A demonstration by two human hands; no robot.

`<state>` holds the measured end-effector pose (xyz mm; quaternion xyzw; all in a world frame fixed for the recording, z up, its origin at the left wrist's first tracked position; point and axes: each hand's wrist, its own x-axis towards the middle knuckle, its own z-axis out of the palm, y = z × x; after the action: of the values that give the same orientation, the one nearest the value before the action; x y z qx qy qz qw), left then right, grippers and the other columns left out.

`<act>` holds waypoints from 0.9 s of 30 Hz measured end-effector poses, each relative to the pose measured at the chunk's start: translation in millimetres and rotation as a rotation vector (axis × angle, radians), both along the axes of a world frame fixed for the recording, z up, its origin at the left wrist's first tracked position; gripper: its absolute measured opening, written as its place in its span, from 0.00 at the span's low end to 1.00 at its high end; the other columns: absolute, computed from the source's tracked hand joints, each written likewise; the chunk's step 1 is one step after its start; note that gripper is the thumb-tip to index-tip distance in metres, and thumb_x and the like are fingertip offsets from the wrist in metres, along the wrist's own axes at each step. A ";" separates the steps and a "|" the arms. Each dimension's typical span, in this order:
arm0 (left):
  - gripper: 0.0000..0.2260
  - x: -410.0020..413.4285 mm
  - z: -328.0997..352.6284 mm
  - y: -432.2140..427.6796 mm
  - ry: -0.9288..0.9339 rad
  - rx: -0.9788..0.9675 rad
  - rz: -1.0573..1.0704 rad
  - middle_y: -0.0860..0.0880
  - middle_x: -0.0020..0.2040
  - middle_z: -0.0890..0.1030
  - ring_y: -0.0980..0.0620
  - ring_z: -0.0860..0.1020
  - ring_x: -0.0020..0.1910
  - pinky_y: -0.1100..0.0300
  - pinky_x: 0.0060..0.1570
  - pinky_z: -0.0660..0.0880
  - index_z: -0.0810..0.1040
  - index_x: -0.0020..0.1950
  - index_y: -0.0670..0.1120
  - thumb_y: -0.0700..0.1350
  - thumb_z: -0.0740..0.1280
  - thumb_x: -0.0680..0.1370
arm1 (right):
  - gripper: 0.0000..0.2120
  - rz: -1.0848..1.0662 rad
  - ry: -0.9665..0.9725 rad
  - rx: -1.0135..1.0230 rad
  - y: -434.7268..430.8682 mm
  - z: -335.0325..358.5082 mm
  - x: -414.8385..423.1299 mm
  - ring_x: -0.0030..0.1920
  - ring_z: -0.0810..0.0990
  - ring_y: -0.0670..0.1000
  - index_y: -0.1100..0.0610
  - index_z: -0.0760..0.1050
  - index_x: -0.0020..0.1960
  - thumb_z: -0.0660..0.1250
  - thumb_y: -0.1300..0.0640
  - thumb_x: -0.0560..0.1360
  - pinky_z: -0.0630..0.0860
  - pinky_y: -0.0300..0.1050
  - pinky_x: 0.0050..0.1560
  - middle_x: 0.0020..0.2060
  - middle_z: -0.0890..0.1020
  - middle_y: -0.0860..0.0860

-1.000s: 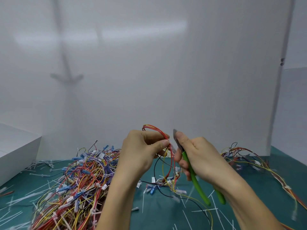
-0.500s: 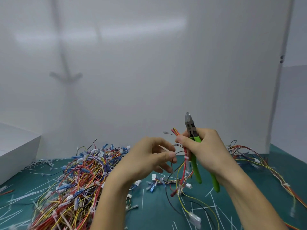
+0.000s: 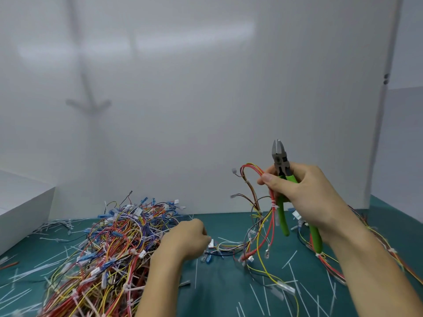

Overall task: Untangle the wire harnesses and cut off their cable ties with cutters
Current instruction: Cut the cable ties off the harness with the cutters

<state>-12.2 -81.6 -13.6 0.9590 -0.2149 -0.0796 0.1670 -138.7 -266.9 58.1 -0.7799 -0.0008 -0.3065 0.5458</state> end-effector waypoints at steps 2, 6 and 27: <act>0.14 -0.9 -2.8 -0.6 0.093 -0.032 -0.029 0.43 0.52 0.85 0.46 0.85 0.48 0.53 0.52 0.79 0.82 0.55 0.42 0.49 0.63 0.79 | 0.10 -0.019 -0.008 -0.007 -0.8 0.3 0.0 0.32 0.78 0.47 0.52 0.83 0.38 0.69 0.57 0.78 0.81 0.43 0.38 0.30 0.79 0.50; 0.14 -13.3 -0.5 -16.9 -0.142 0.097 0.021 0.44 0.56 0.81 0.43 0.80 0.55 0.50 0.56 0.77 0.79 0.56 0.44 0.53 0.68 0.76 | 0.11 -0.038 -0.010 -0.032 -0.1 -0.4 1.1 0.31 0.77 0.45 0.52 0.83 0.38 0.69 0.57 0.78 0.80 0.41 0.37 0.29 0.79 0.49; 0.09 -49.2 -3.8 -62.6 0.268 -0.217 -0.358 0.44 0.34 0.78 0.42 0.82 0.36 0.52 0.40 0.79 0.72 0.40 0.43 0.44 0.61 0.80 | 0.10 -0.325 0.133 -0.410 -12.5 0.9 -3.4 0.38 0.78 0.50 0.51 0.79 0.39 0.66 0.51 0.78 0.71 0.41 0.36 0.35 0.81 0.48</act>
<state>-61.4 -144.2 -17.4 0.8629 -0.3644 -0.2108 0.2795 -142.0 -279.5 59.0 -0.8823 0.0982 -0.3318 0.3191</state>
